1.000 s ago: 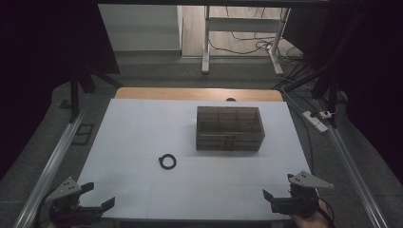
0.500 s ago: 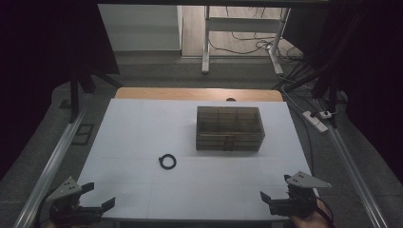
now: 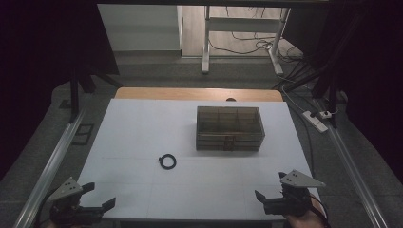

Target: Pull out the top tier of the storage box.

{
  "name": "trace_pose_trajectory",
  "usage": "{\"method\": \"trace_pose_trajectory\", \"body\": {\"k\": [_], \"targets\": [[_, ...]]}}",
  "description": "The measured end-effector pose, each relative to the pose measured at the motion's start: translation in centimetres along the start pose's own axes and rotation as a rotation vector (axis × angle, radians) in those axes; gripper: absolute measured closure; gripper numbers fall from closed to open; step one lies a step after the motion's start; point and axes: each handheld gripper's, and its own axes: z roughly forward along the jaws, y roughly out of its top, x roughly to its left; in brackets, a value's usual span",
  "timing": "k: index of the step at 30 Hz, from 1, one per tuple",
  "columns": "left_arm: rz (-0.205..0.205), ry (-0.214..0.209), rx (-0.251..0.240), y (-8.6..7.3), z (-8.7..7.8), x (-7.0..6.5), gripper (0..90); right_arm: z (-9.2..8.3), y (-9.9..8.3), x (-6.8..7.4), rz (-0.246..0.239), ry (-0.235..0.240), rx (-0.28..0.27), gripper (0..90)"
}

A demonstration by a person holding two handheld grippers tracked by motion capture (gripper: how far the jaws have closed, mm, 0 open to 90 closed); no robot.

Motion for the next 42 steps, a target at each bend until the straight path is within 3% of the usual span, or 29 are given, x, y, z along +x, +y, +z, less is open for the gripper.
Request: {"method": "trace_pose_trajectory", "body": {"k": [8,16,25,31,34,42], "targets": [[-0.011,-0.009,0.0,0.0,0.0,0.2,1.8,0.5,0.6,0.6,0.056,0.013,-0.031,0.0],[-0.011,-0.013,-0.001,0.0,0.0,0.2,1.9,0.9,0.4,0.5,0.091,-0.01,-0.016,0.0],[-0.001,-0.016,0.008,0.1,0.1,0.1,2.2,1.1,0.9,0.7,0.084,-0.028,-0.042,0.0],[0.015,-0.021,0.016,0.1,0.2,0.0,2.1,1.8,1.4,1.3,0.06,-0.075,-0.023,0.0],[0.026,-0.023,0.023,0.1,0.2,-0.1,2.0,2.5,1.9,1.8,0.064,-0.102,-0.012,0.0],[0.029,-0.027,0.023,0.1,0.2,-0.1,1.7,3.1,2.9,2.3,0.073,-0.118,-0.028,0.0]]}}
